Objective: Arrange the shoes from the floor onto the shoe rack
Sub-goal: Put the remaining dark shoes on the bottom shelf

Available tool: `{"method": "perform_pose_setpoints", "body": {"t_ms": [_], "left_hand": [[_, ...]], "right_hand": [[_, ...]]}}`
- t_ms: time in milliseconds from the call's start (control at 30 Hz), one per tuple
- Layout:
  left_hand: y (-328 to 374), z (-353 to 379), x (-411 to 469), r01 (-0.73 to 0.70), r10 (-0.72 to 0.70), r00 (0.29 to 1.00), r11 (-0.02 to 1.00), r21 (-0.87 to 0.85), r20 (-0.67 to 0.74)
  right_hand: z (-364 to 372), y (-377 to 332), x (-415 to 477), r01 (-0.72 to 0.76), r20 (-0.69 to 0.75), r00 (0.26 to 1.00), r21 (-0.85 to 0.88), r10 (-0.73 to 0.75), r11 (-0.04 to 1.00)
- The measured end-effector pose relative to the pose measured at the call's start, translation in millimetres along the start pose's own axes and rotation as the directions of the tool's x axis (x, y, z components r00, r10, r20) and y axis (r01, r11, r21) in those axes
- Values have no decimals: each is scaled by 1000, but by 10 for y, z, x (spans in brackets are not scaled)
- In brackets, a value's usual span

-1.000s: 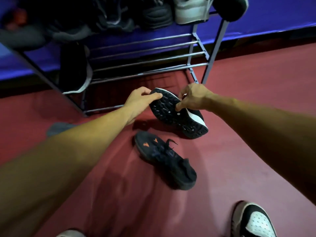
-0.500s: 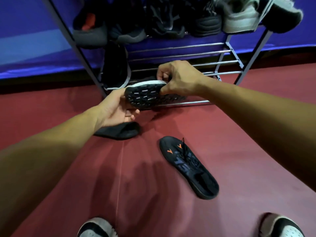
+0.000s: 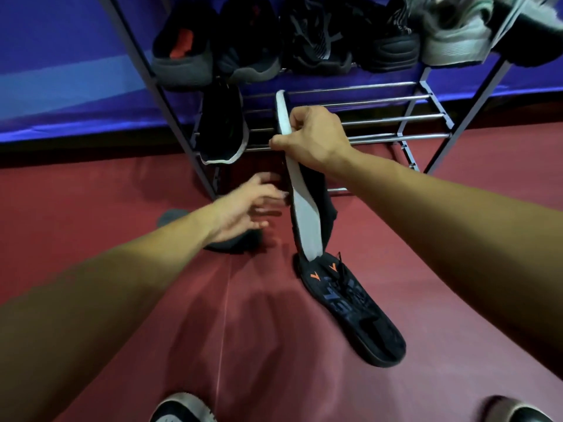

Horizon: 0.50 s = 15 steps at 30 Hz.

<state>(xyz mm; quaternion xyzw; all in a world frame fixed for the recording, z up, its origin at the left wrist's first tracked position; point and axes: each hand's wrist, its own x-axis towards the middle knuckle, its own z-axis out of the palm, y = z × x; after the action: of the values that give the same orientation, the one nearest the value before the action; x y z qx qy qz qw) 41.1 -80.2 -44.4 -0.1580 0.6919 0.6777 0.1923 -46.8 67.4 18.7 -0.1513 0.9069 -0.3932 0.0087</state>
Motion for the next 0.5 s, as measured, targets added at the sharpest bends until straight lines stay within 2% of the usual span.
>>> {"method": "perform_pose_setpoints", "body": {"t_ms": [67,133,267,400,500], "left_hand": [[-124,147,73,3,-9,998,995,104,58],[-207,233,155,19,-28,998,991,134,64],[-172,288,226,-30,29,1000,993,114,7],[-35,275,174,-106,132,983,976,192,-128],[-20,194,184,-122,140,984,981,150,-113]], "right_hand": [[47,-34,36,-68,-38,997,5,68,998],[86,-48,65,-97,-58,994,2,97,995],[111,-52,91,-101,-39,994,19,101,995],[82,-86,191,-68,-9,998,105,69,992],[60,-11,241,-24,17,1000,163,22,986]]}}
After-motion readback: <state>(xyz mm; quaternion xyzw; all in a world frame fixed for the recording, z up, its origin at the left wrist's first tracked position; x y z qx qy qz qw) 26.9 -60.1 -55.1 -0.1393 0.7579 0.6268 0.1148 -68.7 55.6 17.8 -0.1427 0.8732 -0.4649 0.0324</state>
